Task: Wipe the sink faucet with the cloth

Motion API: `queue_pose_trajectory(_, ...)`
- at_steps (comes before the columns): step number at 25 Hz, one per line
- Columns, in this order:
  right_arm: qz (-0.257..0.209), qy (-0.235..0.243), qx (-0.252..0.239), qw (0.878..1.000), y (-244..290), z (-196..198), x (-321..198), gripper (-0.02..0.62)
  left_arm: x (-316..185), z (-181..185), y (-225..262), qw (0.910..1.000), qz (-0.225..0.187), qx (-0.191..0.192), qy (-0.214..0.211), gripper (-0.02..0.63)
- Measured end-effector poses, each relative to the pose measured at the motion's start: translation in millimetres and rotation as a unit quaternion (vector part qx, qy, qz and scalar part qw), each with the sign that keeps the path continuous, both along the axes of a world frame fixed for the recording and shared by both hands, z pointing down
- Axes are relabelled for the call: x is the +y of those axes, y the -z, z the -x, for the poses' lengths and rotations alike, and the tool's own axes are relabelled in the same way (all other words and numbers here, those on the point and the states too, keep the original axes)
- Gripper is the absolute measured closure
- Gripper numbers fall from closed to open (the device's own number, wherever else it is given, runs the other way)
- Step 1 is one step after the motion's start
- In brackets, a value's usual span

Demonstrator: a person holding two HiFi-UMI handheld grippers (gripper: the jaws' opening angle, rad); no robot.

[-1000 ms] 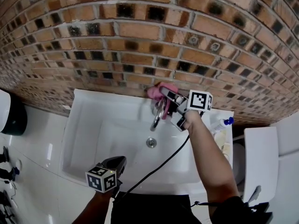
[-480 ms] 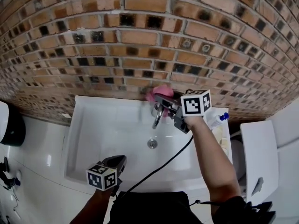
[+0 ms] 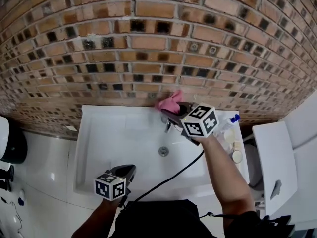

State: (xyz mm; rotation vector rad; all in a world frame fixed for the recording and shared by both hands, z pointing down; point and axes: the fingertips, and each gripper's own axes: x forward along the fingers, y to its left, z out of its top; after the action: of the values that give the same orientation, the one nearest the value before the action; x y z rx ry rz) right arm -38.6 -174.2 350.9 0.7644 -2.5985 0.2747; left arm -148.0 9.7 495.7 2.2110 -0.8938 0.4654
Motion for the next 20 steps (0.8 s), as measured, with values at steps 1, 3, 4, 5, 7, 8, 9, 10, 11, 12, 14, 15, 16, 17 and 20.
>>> queue_pose_trajectory(1, -0.013, 0.000, 0.013, 1.000, -1.6, 1.4, 3.5, 0.549, 0.8, 0.9, -0.5, 1.0000, 0.001, 0.000, -0.003, 0.601)
queue_pose_trajectory(3, -0.037, -0.002, 0.035, 0.999, -5.0, 3.6, 10.3, 0.549, 2.3, 2.2, -0.6, 0.9999, 0.001, 0.002, -0.010, 0.601)
queue_pose_trajectory(4, -0.047, -0.003, 0.043, 0.998, -6.3, 4.5, 13.3, 0.549, 2.3, 2.9, -0.3, 0.9999, 0.000, 0.002, -0.014, 0.601)
queue_pose_trajectory(5, -0.055, -0.006, 0.047, 0.997, -7.2, 5.4, 16.1, 0.549, 1.8, 3.8, 0.1, 0.9999, -0.001, 0.002, -0.017, 0.602)
queue_pose_trajectory(7, -0.066, -0.012, 0.048, 0.997, -9.2, 7.0, 22.3, 0.549, 0.8, 5.9, 1.0, 0.9997, -0.004, 0.003, -0.022, 0.601)
queue_pose_trajectory(8, -0.068, -0.014, 0.047, 0.996, -10.5, 7.8, 26.2, 0.549, 0.4, 7.0, 1.3, 0.9997, -0.004, 0.004, -0.025, 0.601)
queue_pose_trajectory(9, -0.070, -0.016, 0.047, 0.996, -12.1, 8.7, 30.5, 0.549, 0.2, 8.3, 1.1, 0.9996, -0.004, 0.003, -0.028, 0.601)
queue_pose_trajectory(10, -0.070, -0.017, 0.047, 0.996, -14.3, 9.6, 35.4, 0.549, 0.4, 9.5, 0.2, 0.9995, -0.003, 0.002, -0.032, 0.601)
queue_pose_trajectory(11, -0.070, -0.019, 0.046, 0.996, -17.1, 10.4, 40.8, 0.549, 1.0, 10.6, -1.4, 0.9994, -0.001, 0.000, -0.036, 0.601)
queue_pose_trajectory(12, -0.069, -0.022, 0.043, 0.996, -20.8, 11.1, 46.5, 0.549, 2.1, 11.3, -3.4, 0.9992, 0.002, -0.003, -0.041, 0.601)
queue_pose_trajectory(14, -0.066, -0.032, 0.033, 0.997, -30.2, 11.7, 57.2, 0.549, 3.9, 12.5, -8.1, 0.9987, 0.008, -0.008, -0.051, 0.601)
queue_pose_trajectory(15, -0.063, -0.039, 0.026, 0.997, -35.3, 12.1, 61.5, 0.549, 4.2, 12.8, -9.9, 0.9984, 0.010, -0.010, -0.055, 0.601)
queue_pose_trajectory(16, -0.060, -0.048, 0.016, 0.997, -40.4, 12.4, 64.9, 0.551, 3.8, 12.7, -10.7, 0.9981, 0.011, -0.012, -0.059, 0.601)
queue_pose_trajectory(17, -0.055, -0.057, 0.005, 0.997, -45.5, 12.8, 67.7, 0.549, 3.0, 12.2, -10.5, 0.9978, 0.011, -0.012, -0.064, 0.601)
queue_pose_trajectory(20, -0.021, -0.078, -0.055, 0.995, -59.2, 13.4, 75.2, 0.549, 0.3, 10.2, -8.4, 0.9970, 0.010, -0.014, -0.075, 0.601)
